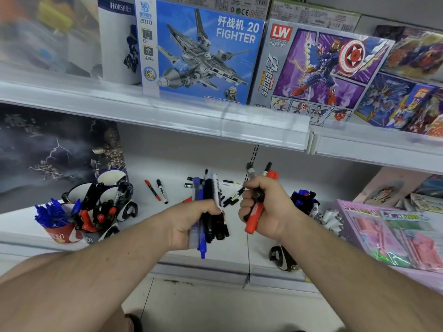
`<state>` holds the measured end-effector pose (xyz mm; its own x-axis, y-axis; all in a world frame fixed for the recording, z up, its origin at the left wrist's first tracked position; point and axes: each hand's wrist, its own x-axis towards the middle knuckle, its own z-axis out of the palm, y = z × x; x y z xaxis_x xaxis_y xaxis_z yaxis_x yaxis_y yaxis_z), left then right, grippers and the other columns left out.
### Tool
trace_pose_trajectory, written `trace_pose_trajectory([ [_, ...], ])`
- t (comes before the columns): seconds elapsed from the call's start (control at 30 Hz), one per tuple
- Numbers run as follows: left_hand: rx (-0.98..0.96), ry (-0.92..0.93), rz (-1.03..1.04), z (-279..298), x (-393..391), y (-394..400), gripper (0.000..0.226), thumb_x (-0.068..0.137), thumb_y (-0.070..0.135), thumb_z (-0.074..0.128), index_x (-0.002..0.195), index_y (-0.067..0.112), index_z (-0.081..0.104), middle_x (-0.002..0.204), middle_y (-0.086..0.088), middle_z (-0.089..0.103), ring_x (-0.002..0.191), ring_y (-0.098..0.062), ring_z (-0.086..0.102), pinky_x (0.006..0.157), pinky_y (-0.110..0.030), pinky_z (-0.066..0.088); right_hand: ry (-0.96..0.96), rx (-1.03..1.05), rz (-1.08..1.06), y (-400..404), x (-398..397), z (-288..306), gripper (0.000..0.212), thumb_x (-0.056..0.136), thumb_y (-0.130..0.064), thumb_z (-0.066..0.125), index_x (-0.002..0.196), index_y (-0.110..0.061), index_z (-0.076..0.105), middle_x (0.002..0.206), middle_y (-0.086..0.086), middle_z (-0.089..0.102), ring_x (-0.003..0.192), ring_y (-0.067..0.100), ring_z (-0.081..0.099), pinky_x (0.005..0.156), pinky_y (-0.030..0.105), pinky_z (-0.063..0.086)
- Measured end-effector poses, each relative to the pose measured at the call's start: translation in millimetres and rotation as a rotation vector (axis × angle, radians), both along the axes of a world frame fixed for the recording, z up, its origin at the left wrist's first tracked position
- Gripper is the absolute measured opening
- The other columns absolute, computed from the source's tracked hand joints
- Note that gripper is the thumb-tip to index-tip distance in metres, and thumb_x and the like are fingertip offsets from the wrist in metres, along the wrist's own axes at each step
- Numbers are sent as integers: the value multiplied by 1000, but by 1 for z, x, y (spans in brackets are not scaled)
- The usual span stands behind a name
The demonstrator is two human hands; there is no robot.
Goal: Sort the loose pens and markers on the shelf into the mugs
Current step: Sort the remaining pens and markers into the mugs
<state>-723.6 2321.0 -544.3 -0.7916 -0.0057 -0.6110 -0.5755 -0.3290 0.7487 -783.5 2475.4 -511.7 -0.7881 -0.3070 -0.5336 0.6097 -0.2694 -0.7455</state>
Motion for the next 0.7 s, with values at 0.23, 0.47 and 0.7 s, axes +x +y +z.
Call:
trace_pose_trajectory([
  [0.23,117,106,26,4,1,-11,11,86,3,55,87,4,66,70,-11,70,59,-20,67,53,-27,53,187,176,367,-7,30,5,25,86,-9,66,63,-15,58,57,1,44,47,12,35,46,24,30],
  [0.47,153,151,210,3,0,-37,13,87,6,56,84,8,68,73,-9,71,59,-19,68,53,-26,54,384,424,435,-14,39,-9,16,96,-28,62,91,-13,57,67,9,64,50,18,52,46,26,33],
  [0.7,35,100,316,2,5,-100,13,88,3,57,84,8,69,72,-5,72,70,-18,68,67,-33,53,213,390,428,-55,15,-26,18,93,-27,66,93,-11,58,66,8,60,48,18,48,44,24,31],
])
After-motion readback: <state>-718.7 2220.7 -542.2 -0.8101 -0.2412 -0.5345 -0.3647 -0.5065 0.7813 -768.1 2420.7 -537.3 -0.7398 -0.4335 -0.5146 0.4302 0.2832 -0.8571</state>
